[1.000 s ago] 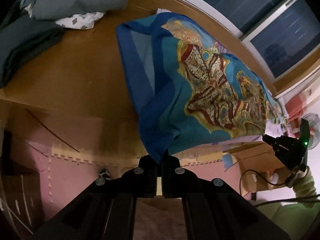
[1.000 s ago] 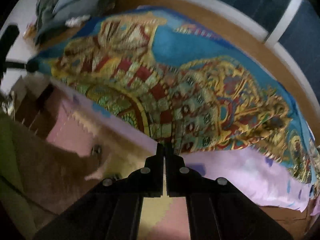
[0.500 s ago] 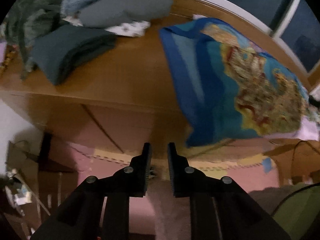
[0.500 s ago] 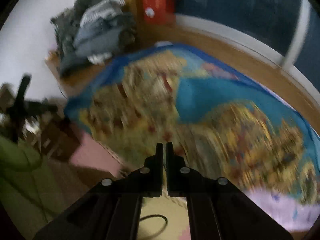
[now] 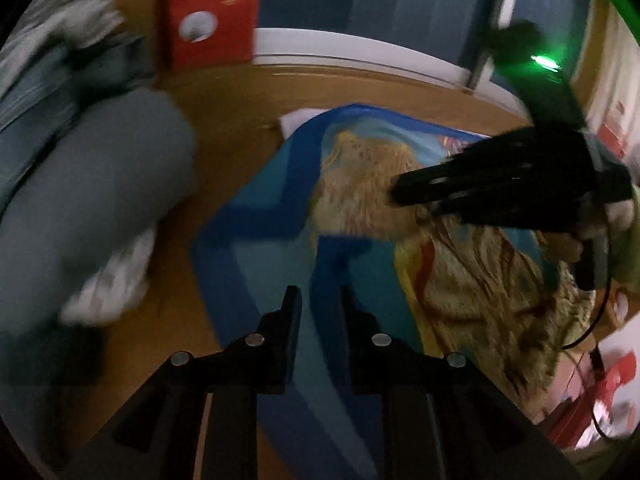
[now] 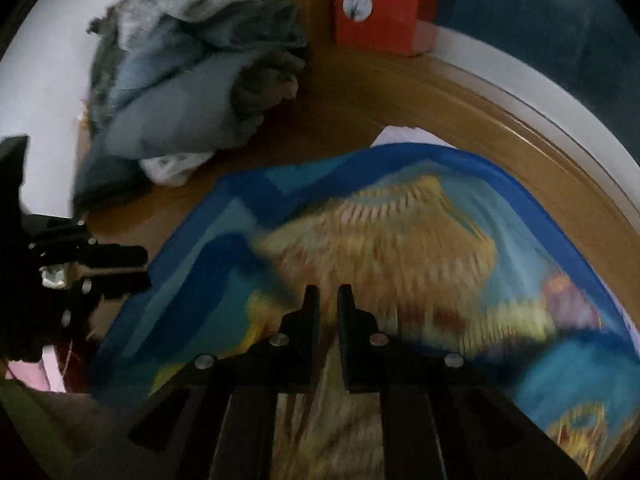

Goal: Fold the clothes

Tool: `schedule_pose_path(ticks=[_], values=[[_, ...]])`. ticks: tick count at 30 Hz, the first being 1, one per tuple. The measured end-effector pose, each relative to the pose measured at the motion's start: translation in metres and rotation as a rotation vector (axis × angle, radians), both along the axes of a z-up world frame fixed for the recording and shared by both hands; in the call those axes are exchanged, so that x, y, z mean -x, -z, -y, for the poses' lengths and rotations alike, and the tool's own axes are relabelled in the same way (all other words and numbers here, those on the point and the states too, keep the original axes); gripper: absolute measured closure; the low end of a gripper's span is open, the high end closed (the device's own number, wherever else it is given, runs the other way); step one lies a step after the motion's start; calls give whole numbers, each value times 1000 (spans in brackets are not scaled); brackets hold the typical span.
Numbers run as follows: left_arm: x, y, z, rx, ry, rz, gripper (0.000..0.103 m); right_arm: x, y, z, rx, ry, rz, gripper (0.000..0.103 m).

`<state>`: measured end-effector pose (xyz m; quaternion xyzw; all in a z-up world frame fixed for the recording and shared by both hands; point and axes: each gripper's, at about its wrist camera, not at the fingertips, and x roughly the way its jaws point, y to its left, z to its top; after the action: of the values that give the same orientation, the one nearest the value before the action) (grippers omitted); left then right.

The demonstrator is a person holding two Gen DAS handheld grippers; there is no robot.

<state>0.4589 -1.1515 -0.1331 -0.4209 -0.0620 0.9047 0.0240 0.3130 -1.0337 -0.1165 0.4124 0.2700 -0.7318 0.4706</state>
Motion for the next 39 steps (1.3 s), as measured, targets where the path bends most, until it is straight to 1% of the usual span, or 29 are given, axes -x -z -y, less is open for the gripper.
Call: schedule_pose_path(ticks=[3, 6, 9, 13, 17, 20, 24, 26, 28, 29, 31, 32, 33, 34, 37, 39], values=[[27, 7, 4, 17, 55, 6, 85, 18, 15, 29, -29, -5, 28, 95], [46, 13, 10, 1, 79, 12, 85, 33, 28, 56, -50, -12, 51, 95], [54, 16, 15, -4, 76, 13, 85, 45, 34, 78, -43, -25, 71, 95], [54, 19, 17, -16, 71, 17, 85, 68, 37, 112, -11, -33, 84, 95], [53, 23, 7, 48, 87, 26, 85, 98, 38, 140, 42, 16, 99, 95], [55, 28, 2, 83, 91, 34, 85, 113, 33, 147, 71, 49, 104, 95], [64, 30, 7, 55, 72, 35, 85, 120, 15, 129, 113, 62, 86, 95], [67, 28, 13, 55, 49, 25, 85, 122, 5, 113, 117, 59, 82, 95], [68, 27, 20, 34, 29, 25, 85, 124, -3, 93, 123, 61, 94, 93], [69, 26, 27, 14, 21, 28, 85, 125, -4, 83, 117, 58, 113, 90], [68, 25, 32, -21, 22, 36, 85, 123, -5, 65, 85, 42, 137, 70], [67, 25, 31, -38, 28, 40, 84, 120, -5, 55, 66, 32, 141, 66], [65, 24, 31, -55, 35, 44, 80, 116, -6, 44, 59, 28, 136, 61], [64, 24, 31, -72, 41, 48, 77, 112, -7, 33, 54, 25, 131, 61], [55, 23, 24, -115, 61, 65, 76, 99, -8, 0, 43, 37, 175, 61], [61, 26, 20, -131, 70, 81, 76, 88, -6, -21, 35, 18, 240, 59]])
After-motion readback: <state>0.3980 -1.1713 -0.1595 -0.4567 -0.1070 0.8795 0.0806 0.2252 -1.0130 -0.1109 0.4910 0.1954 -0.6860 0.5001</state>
